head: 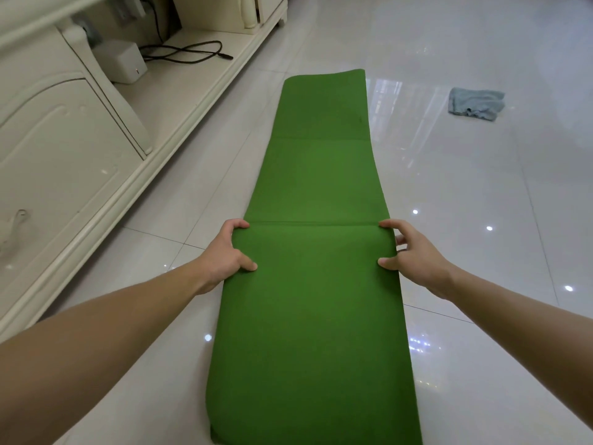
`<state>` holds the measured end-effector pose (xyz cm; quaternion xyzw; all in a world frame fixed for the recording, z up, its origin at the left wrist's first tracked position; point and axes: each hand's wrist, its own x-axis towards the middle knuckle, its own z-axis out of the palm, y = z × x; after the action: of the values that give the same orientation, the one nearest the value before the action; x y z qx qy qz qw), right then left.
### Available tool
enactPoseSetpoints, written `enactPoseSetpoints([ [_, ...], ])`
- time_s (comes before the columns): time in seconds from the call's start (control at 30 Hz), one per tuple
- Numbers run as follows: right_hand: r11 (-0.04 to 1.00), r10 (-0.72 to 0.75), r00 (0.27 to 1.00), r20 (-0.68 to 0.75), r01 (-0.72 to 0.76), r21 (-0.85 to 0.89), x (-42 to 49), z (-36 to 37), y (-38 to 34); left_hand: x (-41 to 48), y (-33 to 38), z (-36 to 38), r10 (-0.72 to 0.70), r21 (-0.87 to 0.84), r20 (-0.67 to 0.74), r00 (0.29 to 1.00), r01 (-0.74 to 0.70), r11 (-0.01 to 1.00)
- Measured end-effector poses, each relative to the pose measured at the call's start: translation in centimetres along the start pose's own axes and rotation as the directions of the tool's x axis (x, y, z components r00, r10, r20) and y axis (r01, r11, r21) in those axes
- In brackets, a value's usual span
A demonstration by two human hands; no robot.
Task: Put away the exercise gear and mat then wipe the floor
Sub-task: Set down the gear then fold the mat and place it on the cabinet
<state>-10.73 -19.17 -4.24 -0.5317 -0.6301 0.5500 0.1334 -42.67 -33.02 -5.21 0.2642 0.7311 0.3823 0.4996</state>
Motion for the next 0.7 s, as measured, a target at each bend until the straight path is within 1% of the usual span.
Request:
enactPoseSetpoints([
  [0.13,0.999,-0.03,0.999,-0.009,0.031,0.009,-1.1,-0.4,-0.8,-1.5,0.9,-0.6,0.072,0.009,0.012,0.997,-0.072,0.997],
  [0.3,0.998,-0.067,0.997,-0.025,0.067,0.0,-2.5,-0.8,-2.1,-3.2,1.8,-1.4,0.123,0.037,0.023,0.992,-0.123,0.992],
  [0.57,0.992,-0.114,0.993,-0.013,0.113,-0.047,-4.8,-1.7,-4.8,-6.4,4.0,-3.8,0.174,0.076,0.058,0.983,-0.178,0.981],
  [0.7,0.986,-0.15,0.988,-0.021,0.148,-0.07,-5.8,-1.7,-6.2,-7.5,4.6,-5.1,0.192,0.128,0.063,0.979,-0.198,0.972],
])
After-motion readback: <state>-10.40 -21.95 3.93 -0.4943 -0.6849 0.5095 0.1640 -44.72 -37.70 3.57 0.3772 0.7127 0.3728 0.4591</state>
